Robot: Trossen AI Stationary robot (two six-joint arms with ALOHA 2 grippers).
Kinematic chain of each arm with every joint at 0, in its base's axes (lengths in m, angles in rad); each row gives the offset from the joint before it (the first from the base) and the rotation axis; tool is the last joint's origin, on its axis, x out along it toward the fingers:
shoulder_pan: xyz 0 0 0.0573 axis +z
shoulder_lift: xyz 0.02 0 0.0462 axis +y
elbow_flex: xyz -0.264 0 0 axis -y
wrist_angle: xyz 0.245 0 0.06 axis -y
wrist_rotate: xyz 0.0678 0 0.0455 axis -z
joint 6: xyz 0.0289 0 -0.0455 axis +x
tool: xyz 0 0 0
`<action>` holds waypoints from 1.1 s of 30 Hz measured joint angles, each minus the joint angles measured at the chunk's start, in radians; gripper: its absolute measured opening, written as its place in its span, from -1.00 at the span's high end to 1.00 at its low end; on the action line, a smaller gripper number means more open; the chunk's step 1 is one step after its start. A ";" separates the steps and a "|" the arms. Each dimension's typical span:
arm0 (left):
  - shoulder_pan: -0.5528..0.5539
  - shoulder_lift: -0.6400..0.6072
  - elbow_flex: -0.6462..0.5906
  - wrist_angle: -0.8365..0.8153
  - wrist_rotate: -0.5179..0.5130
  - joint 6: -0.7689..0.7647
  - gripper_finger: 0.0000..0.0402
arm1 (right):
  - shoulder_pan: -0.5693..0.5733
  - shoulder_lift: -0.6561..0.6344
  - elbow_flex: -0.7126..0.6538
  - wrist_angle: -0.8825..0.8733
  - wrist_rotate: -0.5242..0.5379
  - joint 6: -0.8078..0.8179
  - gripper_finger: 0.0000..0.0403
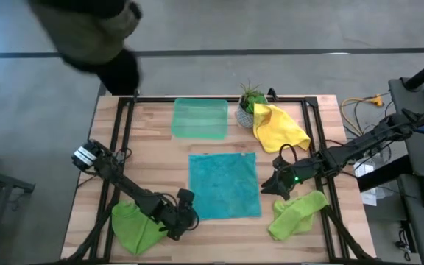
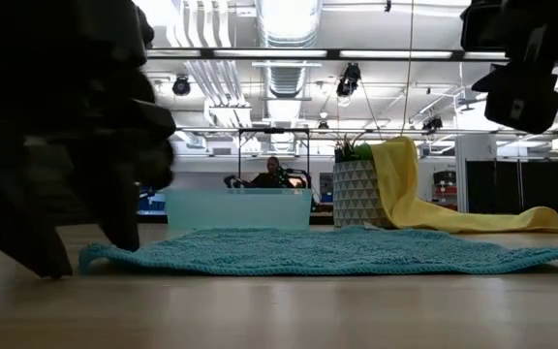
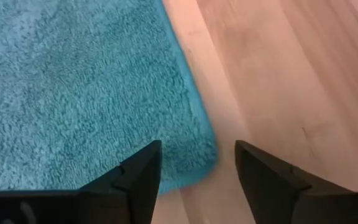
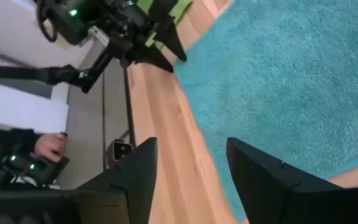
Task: Fold microfiber towels
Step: Fold the blue microfiber towel
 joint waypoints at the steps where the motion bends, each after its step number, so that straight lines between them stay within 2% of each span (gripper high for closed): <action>1: 0.000 0.000 -0.002 0.001 -0.009 0.000 0.05 | 0.011 0.008 0.004 0.000 0.013 0.015 0.07; 7: 0.001 -0.005 -0.068 0.091 -0.025 -0.001 0.05 | 0.079 0.115 0.027 0.001 0.059 0.080 0.07; 10: 0.002 -0.005 -0.105 0.152 0.006 -0.006 0.15 | 0.106 0.198 0.054 0.002 0.060 0.095 0.07; 15: 0.009 0.003 -0.121 0.167 0.073 -0.050 0.50 | 0.129 0.360 0.140 0.002 0.051 0.022 0.07; 18: 0.009 0.003 -0.128 0.159 0.091 -0.049 0.76 | 0.136 0.457 0.198 0.003 0.033 -0.103 0.07; 21: 0.011 0.003 -0.132 0.159 0.092 -0.051 0.96 | 0.142 0.559 0.255 -0.002 -0.041 -0.241 0.07; 26: 0.010 0.003 -0.132 0.160 0.096 -0.053 0.93 | 0.153 0.720 0.339 -0.036 -0.176 -0.412 0.07; 28: 0.010 0.003 -0.133 0.160 0.103 -0.053 0.93 | 0.158 0.771 0.371 -0.076 -0.196 -0.449 0.07; 33: 0.009 0.002 -0.134 0.160 0.127 -0.054 0.92 | 0.155 0.787 0.402 -0.114 -0.215 -0.490 0.07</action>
